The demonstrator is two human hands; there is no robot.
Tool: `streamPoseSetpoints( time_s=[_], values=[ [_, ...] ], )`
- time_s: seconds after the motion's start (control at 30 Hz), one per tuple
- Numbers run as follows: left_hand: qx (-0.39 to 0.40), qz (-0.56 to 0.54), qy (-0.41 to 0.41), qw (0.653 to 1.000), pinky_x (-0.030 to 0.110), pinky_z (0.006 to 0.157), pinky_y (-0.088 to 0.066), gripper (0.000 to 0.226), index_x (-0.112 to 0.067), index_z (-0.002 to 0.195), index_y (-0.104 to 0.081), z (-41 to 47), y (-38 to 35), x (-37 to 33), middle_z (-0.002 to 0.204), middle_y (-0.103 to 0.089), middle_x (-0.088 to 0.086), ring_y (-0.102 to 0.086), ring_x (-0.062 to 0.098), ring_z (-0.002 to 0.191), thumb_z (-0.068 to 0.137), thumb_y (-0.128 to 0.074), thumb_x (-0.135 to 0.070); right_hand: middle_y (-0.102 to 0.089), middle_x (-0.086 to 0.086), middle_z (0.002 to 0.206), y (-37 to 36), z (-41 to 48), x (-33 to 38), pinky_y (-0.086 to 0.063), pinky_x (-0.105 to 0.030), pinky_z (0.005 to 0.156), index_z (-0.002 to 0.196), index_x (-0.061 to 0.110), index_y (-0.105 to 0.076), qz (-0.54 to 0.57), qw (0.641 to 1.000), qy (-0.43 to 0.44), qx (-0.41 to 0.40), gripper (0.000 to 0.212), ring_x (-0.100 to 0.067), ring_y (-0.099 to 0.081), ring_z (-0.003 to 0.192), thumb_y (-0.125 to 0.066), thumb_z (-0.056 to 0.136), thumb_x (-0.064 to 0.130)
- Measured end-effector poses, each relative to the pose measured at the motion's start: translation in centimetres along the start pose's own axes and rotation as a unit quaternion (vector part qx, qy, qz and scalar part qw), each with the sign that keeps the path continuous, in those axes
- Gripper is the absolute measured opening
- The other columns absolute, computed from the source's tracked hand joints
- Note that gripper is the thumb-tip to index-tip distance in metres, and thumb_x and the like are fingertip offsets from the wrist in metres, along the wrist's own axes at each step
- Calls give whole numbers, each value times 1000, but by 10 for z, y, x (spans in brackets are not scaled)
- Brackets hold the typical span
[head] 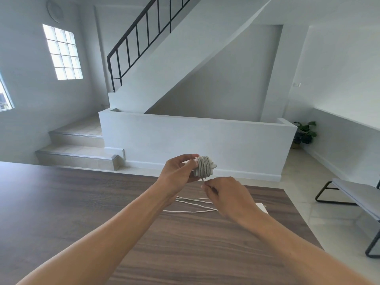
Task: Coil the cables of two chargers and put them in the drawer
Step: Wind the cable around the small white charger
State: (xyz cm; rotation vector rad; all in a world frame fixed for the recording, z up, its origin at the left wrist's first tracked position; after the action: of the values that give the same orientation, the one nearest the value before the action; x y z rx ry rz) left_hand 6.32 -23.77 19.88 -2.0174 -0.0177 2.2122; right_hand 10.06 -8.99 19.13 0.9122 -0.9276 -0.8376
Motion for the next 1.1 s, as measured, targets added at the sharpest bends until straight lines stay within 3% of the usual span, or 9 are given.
streamPoseSetpoints(
  time_s=[0.13, 0.27, 0.4, 0.53, 0.63, 0.7, 0.8, 0.93, 1.1],
  values=[
    [-43, 97, -28, 994, 41, 90, -56, 23, -32, 100, -71, 4, 9, 4, 91, -72, 9, -73, 24, 87, 78, -64, -31, -58, 1, 73, 11, -4, 7, -43, -35, 64, 74, 16, -55, -9, 1000, 9, 21, 34, -28, -56, 74, -41, 98, 36],
    [-39, 211, -63, 975, 24, 66, -49, 19, -33, 107, -67, 4, 15, 7, 89, -65, 2, -63, 13, 75, 92, -60, -26, -63, 1, 89, 35, -4, 23, -36, -32, 66, 76, 22, -54, -69, 997, 41, 17, 31, -27, -60, 85, -40, 99, 37],
    [15, 262, -76, 962, 15, 47, -38, 20, -30, 106, -67, -1, 14, 4, 91, -64, 4, -55, 5, 60, 93, -58, -20, -66, 3, 102, 65, 2, 31, -43, -33, 73, 96, 23, -66, -131, 989, 70, -3, 30, -26, -63, 92, -40, 99, 37],
    [98, 235, -59, 965, 20, 50, -40, 22, -30, 105, -68, -9, 13, -3, 91, -59, -1, -57, 11, 72, 93, -58, -15, -67, 8, 108, 85, 14, 24, -44, -34, 79, 103, 29, -68, -143, 987, 73, -10, 26, -22, -62, 99, -44, 98, 38],
    [168, 184, -49, 967, 31, 79, -58, 24, -23, 109, -69, -17, 10, -9, 94, -59, 5, -62, 16, 83, 87, -59, -17, -67, 14, 100, 89, 25, 8, -41, -30, 75, 96, 33, -70, -99, 994, 47, -4, 21, -15, -59, 94, -51, 95, 42],
    [204, 127, -39, 970, 39, 89, -57, 31, -14, 113, -67, -21, 9, -12, 98, -61, 13, -64, 21, 90, 83, -58, -17, -67, 17, 90, 86, 30, -4, -43, -30, 74, 90, 33, -72, -33, 999, 33, 13, 18, -7, -57, 84, -56, 93, 42],
    [235, 11, -1, 972, 40, 85, -57, 36, -1, 120, -60, -25, 7, -14, 108, -64, 23, -67, 30, 96, 85, -57, -13, -67, 23, 72, 72, 29, -16, -42, -15, 66, 86, 29, -75, 118, 992, 25, 24, 17, 6, -57, 69, -60, 93, 34],
    [218, -95, 40, 971, 43, 86, -58, 33, -1, 117, -60, -26, 4, -10, 106, -68, 20, -68, 35, 91, 86, -56, -11, -63, 17, 61, 40, 21, -28, -38, -14, 58, 81, 20, -73, 223, 974, -18, 32, 24, 5, -51, 52, -55, 96, 16],
    [111, -172, 72, 976, 42, 81, -61, 21, 0, 106, -66, -22, -1, 3, 104, -70, 24, -70, 36, 88, 97, -48, -2, -49, 11, 46, -3, -8, -19, -33, -22, 48, 60, 34, -59, 231, 971, -61, 3, 41, -1, -41, 42, -50, 97, 21]
  ],
)
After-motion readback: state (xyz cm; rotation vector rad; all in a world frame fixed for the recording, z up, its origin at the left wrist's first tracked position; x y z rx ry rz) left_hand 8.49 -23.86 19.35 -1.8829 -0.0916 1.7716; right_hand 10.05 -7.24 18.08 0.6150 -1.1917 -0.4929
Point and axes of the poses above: each hand's wrist, its own z-axis towards the middle knuckle, its own y-axis out of the back of the hand, x = y × z, the point moved 2 cm from there along z, towards the middle knuckle
